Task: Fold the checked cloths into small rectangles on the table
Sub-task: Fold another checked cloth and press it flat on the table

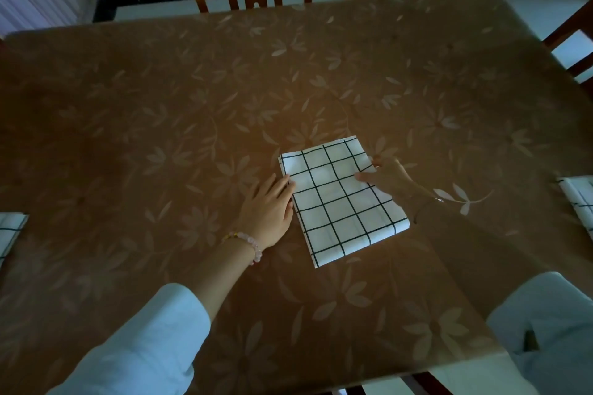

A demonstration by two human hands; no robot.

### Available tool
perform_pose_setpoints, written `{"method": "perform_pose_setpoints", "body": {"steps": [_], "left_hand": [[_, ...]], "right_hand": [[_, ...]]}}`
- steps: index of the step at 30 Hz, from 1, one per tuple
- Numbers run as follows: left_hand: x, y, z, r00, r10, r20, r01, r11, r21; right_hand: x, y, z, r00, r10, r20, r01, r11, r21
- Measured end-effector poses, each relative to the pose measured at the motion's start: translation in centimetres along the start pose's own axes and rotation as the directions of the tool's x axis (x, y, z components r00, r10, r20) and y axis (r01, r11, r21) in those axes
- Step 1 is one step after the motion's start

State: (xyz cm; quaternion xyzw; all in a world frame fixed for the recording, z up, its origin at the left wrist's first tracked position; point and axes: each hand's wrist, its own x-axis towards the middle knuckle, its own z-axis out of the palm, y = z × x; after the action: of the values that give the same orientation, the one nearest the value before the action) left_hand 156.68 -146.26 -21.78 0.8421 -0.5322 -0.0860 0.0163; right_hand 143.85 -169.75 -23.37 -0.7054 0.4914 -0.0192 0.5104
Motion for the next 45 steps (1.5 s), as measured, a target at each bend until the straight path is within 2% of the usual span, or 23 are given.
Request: {"method": "perform_pose_setpoints", "body": {"steps": [11, 13, 16, 18, 20, 22, 24, 27, 29, 32, 36, 41, 45], "left_hand": [[-0.1, 0.4, 0.0, 0.999, -0.012, -0.041, 0.016, 0.996, 0.085], [-0.1, 0.6, 0.0, 1.0, -0.029, -0.01, 0.03, 0.996, 0.084], [0.2, 0.9, -0.1, 0.996, -0.046, 0.08, 0.039, 0.995, 0.087], [0.2, 1.1, -0.2, 0.996, -0.046, 0.08, 0.037, 0.993, 0.114], [0.0, 1.3, -0.1, 0.995, -0.052, 0.085, 0.042, 0.992, 0.12], [-0.2, 1.7, -0.1, 0.992, -0.063, 0.109, 0.049, 0.99, 0.133], [-0.1, 2.0, -0.3, 0.984, -0.085, 0.159, 0.062, 0.988, 0.142], [-0.1, 2.3, -0.4, 0.967, -0.104, 0.23, 0.07, 0.986, 0.153], [-0.1, 2.4, -0.5, 0.954, -0.109, 0.279, 0.066, 0.985, 0.158], [0.1, 2.6, -0.4, 0.937, -0.125, 0.327, 0.077, 0.985, 0.154], [-0.6, 3.2, -0.2, 0.939, -0.156, 0.306, 0.135, 0.987, 0.087], [-2.9, 6.1, 0.5, 0.991, -0.011, 0.132, 0.019, 0.998, -0.061], [-3.8, 6.8, 1.6, 0.981, 0.014, 0.193, -0.009, 1.0, -0.028]], "right_hand": [[0.5, 0.7, 0.2, 0.999, 0.033, -0.021, -0.034, 0.997, -0.075], [-0.5, -0.1, 0.2, 0.999, 0.015, -0.045, -0.021, 0.989, -0.146], [-3.2, -1.9, 0.3, 0.991, 0.002, -0.137, -0.053, 0.928, -0.37], [-5.5, -2.9, 0.7, 0.948, -0.159, -0.277, 0.004, 0.872, -0.489], [-7.5, -2.8, 1.7, 0.821, -0.454, -0.345, 0.174, 0.776, -0.607], [-8.9, -1.9, 3.3, 0.728, -0.647, -0.224, 0.422, 0.682, -0.598], [-10.2, -0.3, 5.2, 0.747, -0.664, -0.03, 0.545, 0.637, -0.544], [-11.3, 2.6, 7.0, 0.784, -0.609, 0.12, 0.55, 0.591, -0.591], [-11.4, 4.2, 7.0, 0.814, -0.557, 0.166, 0.519, 0.567, -0.639], [-11.1, 6.1, 6.5, 0.818, -0.534, 0.213, 0.497, 0.473, -0.728], [-11.3, 6.4, 6.5, 0.838, -0.497, 0.225, 0.463, 0.429, -0.775], [-11.8, 6.0, 6.5, 0.843, -0.49, 0.22, 0.459, 0.444, -0.77], [-11.6, 6.0, 6.3, 0.834, -0.503, 0.226, 0.476, 0.448, -0.757]]}}
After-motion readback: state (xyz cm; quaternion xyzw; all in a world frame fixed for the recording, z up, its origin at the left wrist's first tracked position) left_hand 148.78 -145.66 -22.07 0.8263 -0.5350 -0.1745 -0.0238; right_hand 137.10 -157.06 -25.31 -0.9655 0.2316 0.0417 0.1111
